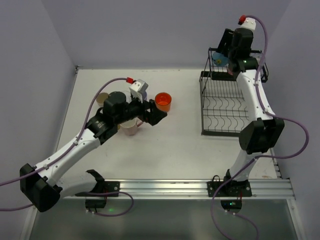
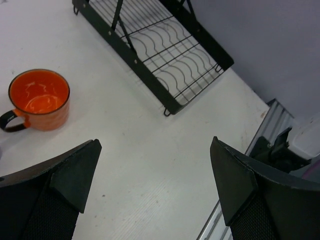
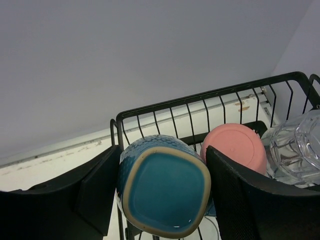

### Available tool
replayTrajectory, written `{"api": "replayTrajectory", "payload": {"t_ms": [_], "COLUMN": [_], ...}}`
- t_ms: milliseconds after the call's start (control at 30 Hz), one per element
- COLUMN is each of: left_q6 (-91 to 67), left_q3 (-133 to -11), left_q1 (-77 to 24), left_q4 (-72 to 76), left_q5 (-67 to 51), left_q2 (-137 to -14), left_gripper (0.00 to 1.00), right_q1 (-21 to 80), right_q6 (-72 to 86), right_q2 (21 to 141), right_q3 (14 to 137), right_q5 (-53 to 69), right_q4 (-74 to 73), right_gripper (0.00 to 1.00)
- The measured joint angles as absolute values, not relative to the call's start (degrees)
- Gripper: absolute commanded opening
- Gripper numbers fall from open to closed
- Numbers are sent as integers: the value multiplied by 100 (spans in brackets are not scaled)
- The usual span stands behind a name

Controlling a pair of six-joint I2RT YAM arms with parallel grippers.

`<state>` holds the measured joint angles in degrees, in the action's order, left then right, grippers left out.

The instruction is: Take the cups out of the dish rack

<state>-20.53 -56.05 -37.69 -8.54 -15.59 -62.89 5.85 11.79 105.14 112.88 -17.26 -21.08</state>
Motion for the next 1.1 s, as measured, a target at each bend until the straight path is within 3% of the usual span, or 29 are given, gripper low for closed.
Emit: {"api": "replayTrajectory", "payload": {"t_ms": [367, 667, 1100], "left_q6": [-3514, -4150, -4554], "left_q3": [-6429, -7913, -9260], "left_q1": [-3769, -3769, -3763], "left_q4": [943, 1839, 2338], "left_q5": [-2014, -2143, -2241], "left_q2": [-7813, -9507, -10711], "left_gripper": [100, 100, 100], "right_q1": [388, 141, 84], "right_q6": [2255, 2934, 4294], "right_q2": [9887, 9426, 7719], "right_q3": [10580, 9970, 7797], "right_q5": [-849, -141, 1608], "right_q4": [-1594, -1219, 294], "right_gripper": [5, 5, 6]}}
